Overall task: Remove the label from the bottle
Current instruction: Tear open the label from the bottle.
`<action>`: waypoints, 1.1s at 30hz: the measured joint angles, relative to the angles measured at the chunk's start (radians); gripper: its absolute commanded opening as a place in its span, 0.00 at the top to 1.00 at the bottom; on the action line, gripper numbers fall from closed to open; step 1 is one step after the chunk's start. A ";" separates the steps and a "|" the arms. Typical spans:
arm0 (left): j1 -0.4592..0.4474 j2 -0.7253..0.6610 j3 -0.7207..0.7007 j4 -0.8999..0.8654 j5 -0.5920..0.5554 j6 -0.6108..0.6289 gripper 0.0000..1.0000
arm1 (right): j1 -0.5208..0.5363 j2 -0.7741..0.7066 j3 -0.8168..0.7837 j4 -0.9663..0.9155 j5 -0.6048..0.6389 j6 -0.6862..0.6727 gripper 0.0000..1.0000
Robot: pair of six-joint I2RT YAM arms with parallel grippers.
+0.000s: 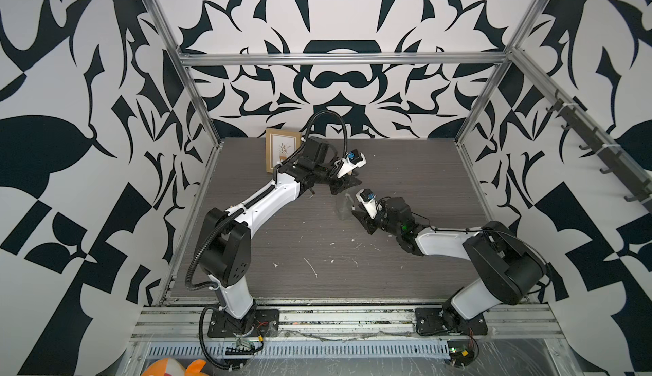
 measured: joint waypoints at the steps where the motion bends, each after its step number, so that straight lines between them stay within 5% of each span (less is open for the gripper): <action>1: 0.000 0.000 0.000 0.000 0.000 0.000 1.00 | 0.000 0.002 0.003 0.000 0.000 0.001 0.65; 19: -0.001 0.003 0.002 0.000 0.001 -0.002 1.00 | 0.000 0.016 0.022 -0.001 -0.003 0.011 0.99; 33: -0.001 0.008 0.009 -0.002 0.002 -0.005 1.00 | 0.000 0.015 0.021 0.000 0.001 0.016 1.00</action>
